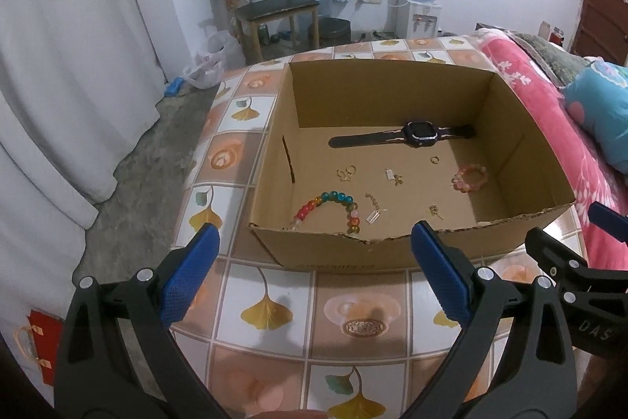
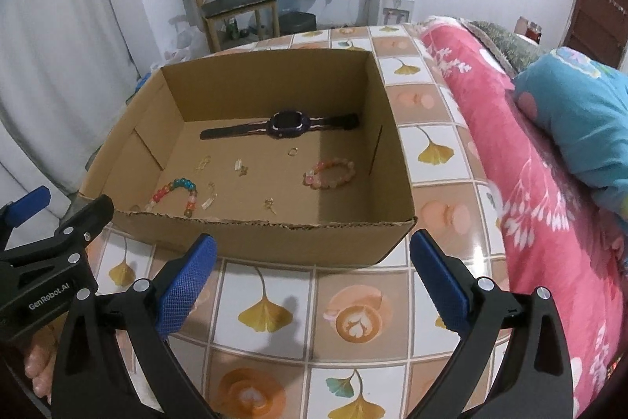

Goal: Organize jewelry

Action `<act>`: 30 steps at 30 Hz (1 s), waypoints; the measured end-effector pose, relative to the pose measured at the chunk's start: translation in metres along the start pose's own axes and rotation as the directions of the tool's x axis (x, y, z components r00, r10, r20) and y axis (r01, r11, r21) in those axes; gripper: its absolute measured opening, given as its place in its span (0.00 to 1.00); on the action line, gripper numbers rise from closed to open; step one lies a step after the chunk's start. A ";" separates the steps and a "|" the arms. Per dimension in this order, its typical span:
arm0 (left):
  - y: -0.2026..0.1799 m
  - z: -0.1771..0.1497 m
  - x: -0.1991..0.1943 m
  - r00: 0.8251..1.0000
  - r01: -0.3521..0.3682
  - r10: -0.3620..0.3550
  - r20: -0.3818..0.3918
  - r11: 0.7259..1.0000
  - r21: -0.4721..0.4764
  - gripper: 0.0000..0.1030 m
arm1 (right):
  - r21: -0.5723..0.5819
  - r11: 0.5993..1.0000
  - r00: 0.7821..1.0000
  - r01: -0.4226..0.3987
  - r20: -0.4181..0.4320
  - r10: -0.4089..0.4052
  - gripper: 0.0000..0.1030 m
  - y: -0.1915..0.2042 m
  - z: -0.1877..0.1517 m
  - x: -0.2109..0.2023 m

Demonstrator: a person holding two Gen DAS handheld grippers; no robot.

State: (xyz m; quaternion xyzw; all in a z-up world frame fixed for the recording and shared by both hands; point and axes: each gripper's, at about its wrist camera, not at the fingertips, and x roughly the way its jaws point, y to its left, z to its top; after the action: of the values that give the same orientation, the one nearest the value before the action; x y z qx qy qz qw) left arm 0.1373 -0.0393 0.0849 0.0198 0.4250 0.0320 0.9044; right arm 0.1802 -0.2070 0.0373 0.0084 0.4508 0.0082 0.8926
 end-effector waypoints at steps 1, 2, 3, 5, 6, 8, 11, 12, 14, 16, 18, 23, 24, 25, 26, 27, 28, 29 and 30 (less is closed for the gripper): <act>0.000 0.000 0.000 1.000 -0.001 0.001 -0.001 1.000 -0.001 0.92 | 0.000 1.000 1.000 0.002 -0.002 -0.002 0.93 0.000 0.000 0.000; 0.000 -0.001 0.001 1.000 -0.003 0.003 -0.003 1.000 -0.001 0.92 | 0.001 1.000 1.000 0.002 -0.003 -0.002 0.93 0.000 0.000 0.001; 0.001 0.000 0.002 1.000 -0.002 0.002 -0.006 1.000 0.000 0.92 | 0.002 1.000 1.000 0.000 -0.004 0.000 0.93 0.000 0.000 0.001; 0.002 0.000 0.002 1.000 -0.002 0.002 -0.008 1.000 -0.003 0.92 | 0.006 1.000 1.000 -0.002 -0.008 0.002 0.93 0.000 0.000 0.001; 0.002 -0.001 0.002 1.000 -0.002 0.002 -0.009 1.000 -0.006 0.92 | 0.005 1.000 1.000 -0.003 -0.009 0.003 0.93 -0.001 0.000 0.001; 0.003 0.000 0.002 1.000 -0.001 0.001 -0.010 1.000 -0.011 0.92 | 0.005 1.000 1.000 -0.004 -0.009 0.004 0.93 -0.001 0.000 0.001; 0.004 0.000 0.002 1.000 -0.002 0.002 -0.012 1.000 -0.015 0.92 | 0.005 1.000 1.000 -0.005 -0.011 0.005 0.93 -0.002 0.000 0.002; 0.005 0.000 0.002 1.000 -0.001 0.001 -0.013 1.000 -0.017 0.92 | 0.006 1.000 1.000 -0.004 -0.011 0.004 0.93 -0.001 0.000 0.001; 0.005 -0.001 0.003 1.000 -0.001 0.001 -0.015 1.000 -0.020 0.92 | 0.008 1.000 1.000 -0.006 -0.011 0.006 0.93 -0.002 0.000 0.001; 0.005 -0.001 0.003 1.000 -0.001 0.001 -0.016 1.000 -0.019 0.92 | 0.006 1.000 1.000 -0.008 -0.013 0.008 0.93 -0.002 0.000 0.002; 0.005 -0.002 0.003 1.000 0.000 0.000 -0.019 1.000 -0.020 0.92 | 0.006 1.000 1.000 -0.009 -0.013 0.009 0.93 -0.002 -0.001 0.002; 0.005 -0.002 0.005 1.000 0.004 -0.005 -0.026 1.000 -0.025 0.92 | 0.005 1.000 1.000 -0.007 -0.013 0.008 0.93 -0.001 -0.002 0.002; 0.005 -0.002 0.005 1.000 0.005 -0.006 -0.024 1.000 -0.025 0.92 | 0.005 1.000 1.000 -0.007 -0.013 0.007 0.93 -0.001 -0.002 0.002; 0.005 -0.002 0.005 1.000 0.005 -0.005 -0.024 1.000 -0.023 0.92 | 0.005 1.000 1.000 -0.008 -0.013 0.008 0.93 -0.001 -0.002 0.002; 0.005 -0.002 0.005 1.000 0.005 -0.006 -0.025 1.000 -0.023 0.92 | 0.005 1.000 1.000 -0.007 -0.013 0.008 0.93 -0.002 -0.001 0.002; 0.005 -0.002 0.005 1.000 0.005 -0.006 -0.026 1.000 -0.024 0.92 | 0.005 1.000 1.000 -0.007 -0.013 0.007 0.93 -0.002 -0.001 0.002; 0.005 -0.003 0.005 1.000 0.006 -0.007 -0.027 1.000 -0.024 0.92 | 0.006 1.000 1.000 -0.007 -0.013 0.008 0.93 -0.002 -0.001 0.002; 0.005 -0.002 0.005 1.000 0.004 -0.005 -0.026 1.000 -0.025 0.92 | 0.005 1.000 1.000 -0.009 -0.013 0.009 0.93 -0.002 -0.001 0.002; 0.005 -0.002 0.005 1.000 0.004 -0.004 -0.026 1.000 -0.025 0.92 | 0.005 1.000 1.000 -0.010 -0.013 0.010 0.93 -0.002 -0.001 0.002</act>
State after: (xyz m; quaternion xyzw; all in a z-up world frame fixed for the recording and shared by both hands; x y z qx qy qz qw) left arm 0.1384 -0.0339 0.0801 0.0074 0.4363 0.0356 0.8990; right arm 0.1806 -0.2088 0.0355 0.0129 0.4566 0.0116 0.8895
